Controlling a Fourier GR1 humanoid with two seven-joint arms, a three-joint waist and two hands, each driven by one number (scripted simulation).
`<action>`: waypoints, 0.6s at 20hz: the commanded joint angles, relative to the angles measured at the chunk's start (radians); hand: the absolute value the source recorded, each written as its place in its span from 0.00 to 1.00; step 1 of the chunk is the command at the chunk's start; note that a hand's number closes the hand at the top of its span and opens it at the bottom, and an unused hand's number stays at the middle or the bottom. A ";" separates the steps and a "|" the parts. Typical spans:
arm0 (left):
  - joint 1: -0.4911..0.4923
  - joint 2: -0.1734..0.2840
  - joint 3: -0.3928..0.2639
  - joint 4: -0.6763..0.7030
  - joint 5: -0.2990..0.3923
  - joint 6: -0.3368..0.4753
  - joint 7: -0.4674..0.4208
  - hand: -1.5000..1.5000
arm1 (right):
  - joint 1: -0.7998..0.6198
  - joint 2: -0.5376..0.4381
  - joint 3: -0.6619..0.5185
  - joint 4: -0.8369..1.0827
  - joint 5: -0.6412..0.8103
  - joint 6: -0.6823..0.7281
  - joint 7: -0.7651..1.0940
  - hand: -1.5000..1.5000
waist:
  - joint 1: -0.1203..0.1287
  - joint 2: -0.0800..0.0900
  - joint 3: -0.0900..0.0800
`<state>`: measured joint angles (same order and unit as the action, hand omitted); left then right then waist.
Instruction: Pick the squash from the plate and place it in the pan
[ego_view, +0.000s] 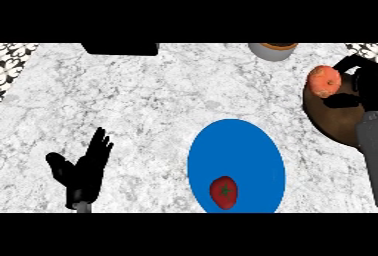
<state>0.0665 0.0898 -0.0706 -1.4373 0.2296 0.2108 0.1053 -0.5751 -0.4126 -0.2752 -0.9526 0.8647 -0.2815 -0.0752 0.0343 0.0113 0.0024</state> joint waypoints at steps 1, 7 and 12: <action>-0.017 -0.009 0.006 0.053 -0.008 -0.005 -0.029 0.50 | -0.131 -0.042 -0.069 0.300 -0.033 -0.092 -0.150 1.00 | 0.010 0.006 0.000; -0.017 0.003 -0.006 -0.021 -0.001 -0.009 0.019 0.50 | -0.192 -0.150 -0.041 0.523 0.084 -0.049 -0.074 0.00 | 0.046 0.016 0.001; -0.042 0.007 -0.002 0.018 -0.003 -0.022 0.013 0.50 | -0.217 -0.156 -0.083 0.633 0.049 -0.083 -0.179 0.00 | 0.062 0.032 0.005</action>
<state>0.0353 0.0806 -0.0869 -1.4304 0.2181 0.2000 0.1055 -0.7661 -0.5500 -0.3436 -0.4111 0.9117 -0.3455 -0.2057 0.0829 0.0339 0.0060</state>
